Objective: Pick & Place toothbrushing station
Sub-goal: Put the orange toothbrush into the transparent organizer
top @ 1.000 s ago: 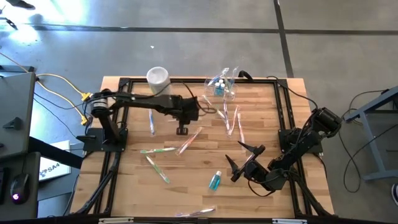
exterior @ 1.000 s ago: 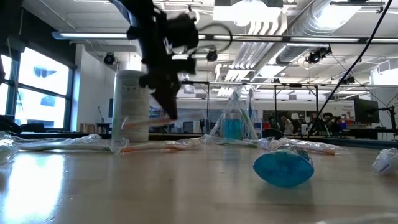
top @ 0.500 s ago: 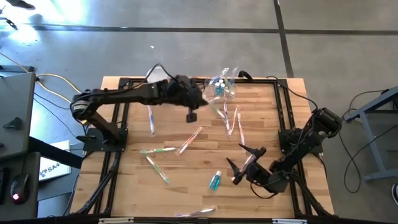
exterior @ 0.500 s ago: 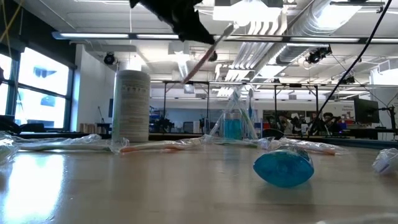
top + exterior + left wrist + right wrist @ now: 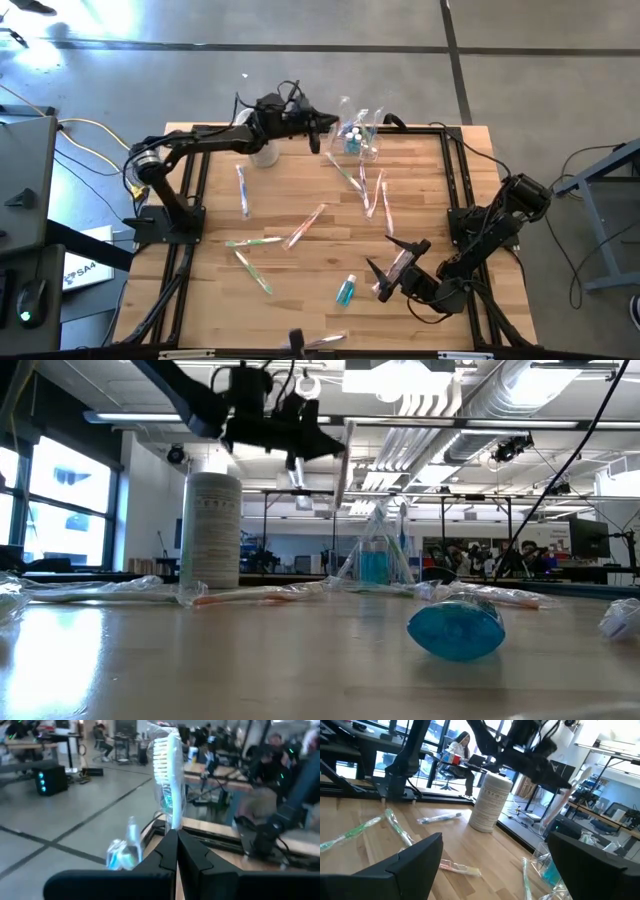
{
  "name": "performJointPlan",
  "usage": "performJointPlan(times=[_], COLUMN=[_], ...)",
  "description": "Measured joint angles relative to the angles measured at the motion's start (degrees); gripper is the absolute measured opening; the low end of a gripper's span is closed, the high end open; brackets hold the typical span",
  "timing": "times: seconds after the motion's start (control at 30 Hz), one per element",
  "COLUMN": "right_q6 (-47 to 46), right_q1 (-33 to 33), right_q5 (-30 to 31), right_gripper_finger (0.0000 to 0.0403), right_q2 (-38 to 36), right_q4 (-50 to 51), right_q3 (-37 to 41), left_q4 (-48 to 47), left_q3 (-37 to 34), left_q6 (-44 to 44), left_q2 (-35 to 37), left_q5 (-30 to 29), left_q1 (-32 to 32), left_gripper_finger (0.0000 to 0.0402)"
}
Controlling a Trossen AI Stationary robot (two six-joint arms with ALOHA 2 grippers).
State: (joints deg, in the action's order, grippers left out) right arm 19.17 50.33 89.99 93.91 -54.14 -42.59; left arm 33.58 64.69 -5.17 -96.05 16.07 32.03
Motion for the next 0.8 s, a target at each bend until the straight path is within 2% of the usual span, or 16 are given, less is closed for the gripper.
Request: performJointPlan(times=[0.3,0.43,0.8], right_q6=[-4.3,-4.6,-8.3], right_q1=[0.0,0.2,0.7], right_q5=[-0.1,-0.1,-0.1], right_gripper_finger=[0.0353,0.0353,0.0353], right_q2=[0.0,0.1,0.2], right_q4=[1.3,1.3,3.8], right_q3=[0.0,0.0,0.0], left_q4=[13.6,16.9,17.4], left_q3=[-0.2,-0.2,-0.2], left_q6=[-9.9,-8.7,-4.1], left_q2=[-9.6,-11.4,-12.7], left_q5=[0.1,0.0,-2.5], left_q1=[4.3,4.8,6.7], left_gripper_finger=[0.0,0.0,0.0])
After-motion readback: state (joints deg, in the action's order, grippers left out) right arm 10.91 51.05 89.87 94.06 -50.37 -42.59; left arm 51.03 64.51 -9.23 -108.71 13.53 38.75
